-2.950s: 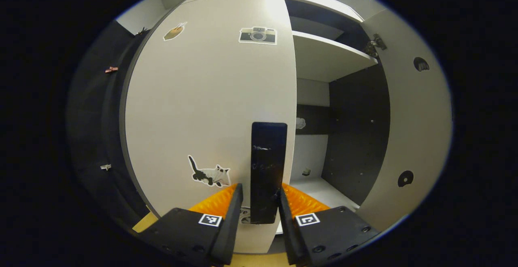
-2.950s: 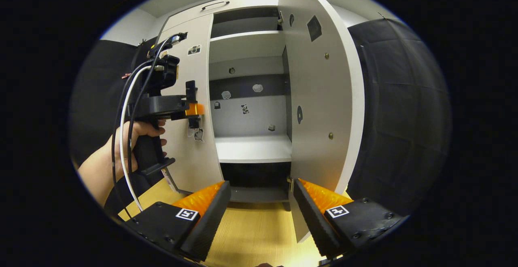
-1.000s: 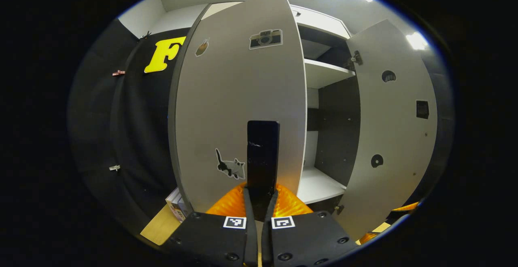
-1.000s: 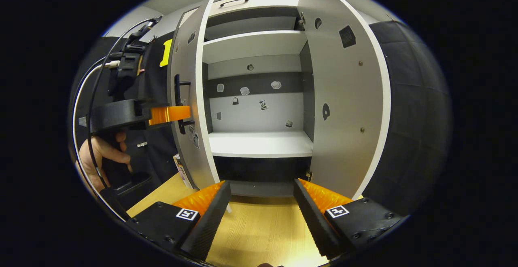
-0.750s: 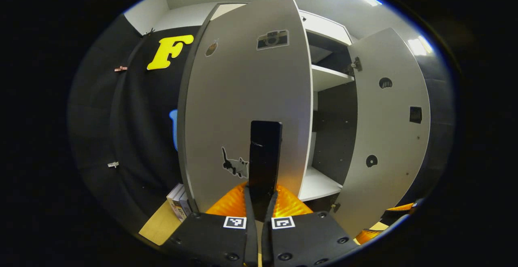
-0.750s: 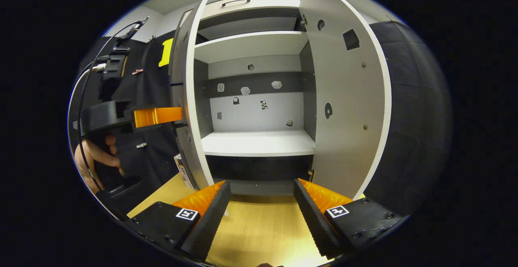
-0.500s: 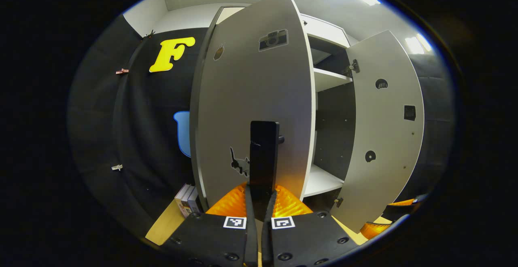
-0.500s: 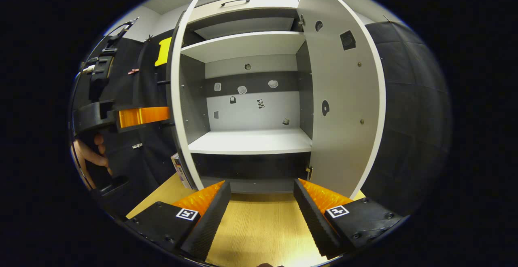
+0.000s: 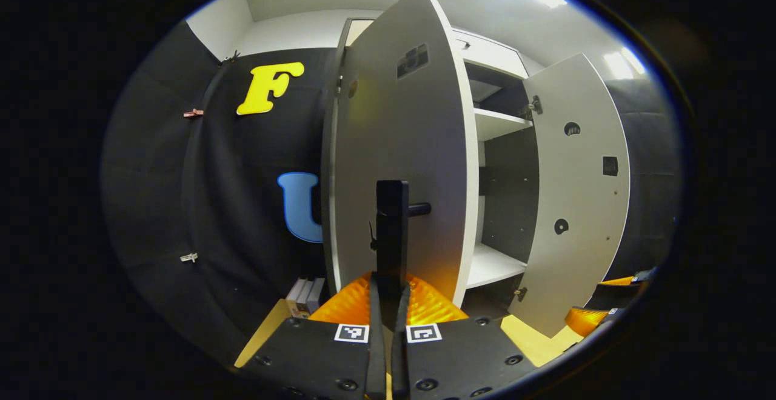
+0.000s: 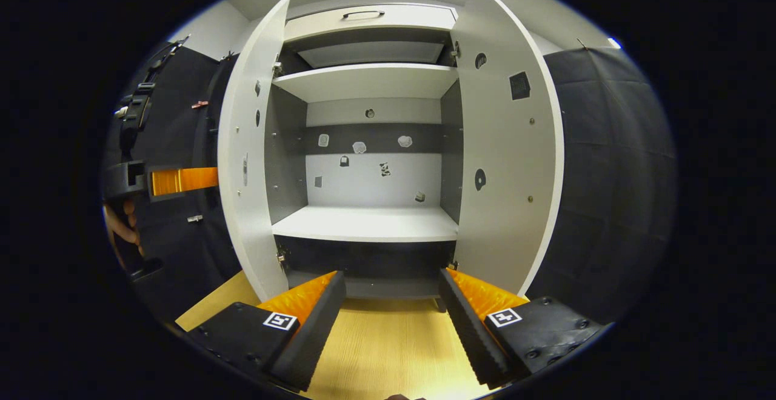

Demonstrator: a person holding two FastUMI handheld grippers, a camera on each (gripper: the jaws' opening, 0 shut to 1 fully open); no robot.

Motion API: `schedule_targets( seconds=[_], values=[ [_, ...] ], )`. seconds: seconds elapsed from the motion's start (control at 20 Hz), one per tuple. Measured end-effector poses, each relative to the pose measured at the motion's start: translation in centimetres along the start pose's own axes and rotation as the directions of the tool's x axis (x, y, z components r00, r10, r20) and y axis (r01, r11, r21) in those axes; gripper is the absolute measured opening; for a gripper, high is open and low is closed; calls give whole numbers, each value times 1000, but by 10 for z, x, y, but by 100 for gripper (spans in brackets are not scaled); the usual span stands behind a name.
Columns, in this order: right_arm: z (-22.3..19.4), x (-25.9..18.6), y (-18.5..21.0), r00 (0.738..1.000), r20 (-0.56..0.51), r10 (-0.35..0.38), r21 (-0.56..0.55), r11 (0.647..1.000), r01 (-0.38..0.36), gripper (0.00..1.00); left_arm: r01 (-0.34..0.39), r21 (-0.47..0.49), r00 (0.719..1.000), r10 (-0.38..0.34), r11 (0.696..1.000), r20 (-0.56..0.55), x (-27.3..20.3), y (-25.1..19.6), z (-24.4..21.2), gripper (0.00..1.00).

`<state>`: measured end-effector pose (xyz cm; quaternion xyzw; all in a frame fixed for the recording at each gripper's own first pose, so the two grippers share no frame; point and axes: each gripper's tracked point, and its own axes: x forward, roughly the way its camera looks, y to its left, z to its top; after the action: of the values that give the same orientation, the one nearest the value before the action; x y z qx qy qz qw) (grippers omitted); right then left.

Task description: Open the right door of the double-door shoe cabinet with the right hand, and open the left door with the left hand.

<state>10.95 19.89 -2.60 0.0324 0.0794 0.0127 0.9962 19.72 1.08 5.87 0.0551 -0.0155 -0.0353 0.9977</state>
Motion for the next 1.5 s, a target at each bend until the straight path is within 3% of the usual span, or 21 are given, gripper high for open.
schedule_targets(
  seconds=[0.25,0.5,0.65,1.0,1.3,1.5],
  values=[
    [-10,-5,-1,999,-21,-26,19,999,27,98,-42,17,999,42,999,16,1,15,1,8],
    [-18,-10,-1,999,-39,-36,18,999,37,98,-161,45,987,160,986,22,0,46,0,5],
    [-20,-12,2,999,-42,-33,12,999,33,98,-131,-5,991,131,991,12,-1,34,0,5],
    [-26,-12,13,998,-59,-10,11,1000,11,98,-141,26,990,141,990,1,-11,45,-6,5],
    [-26,-10,24,998,-62,21,-5,1000,-22,98,-196,-56,980,197,979,20,-19,37,-2,3],
    [-13,-15,19,999,-36,11,-2,1000,-11,98,-213,-16,976,213,977,40,-22,35,-1,11]
  ],
)
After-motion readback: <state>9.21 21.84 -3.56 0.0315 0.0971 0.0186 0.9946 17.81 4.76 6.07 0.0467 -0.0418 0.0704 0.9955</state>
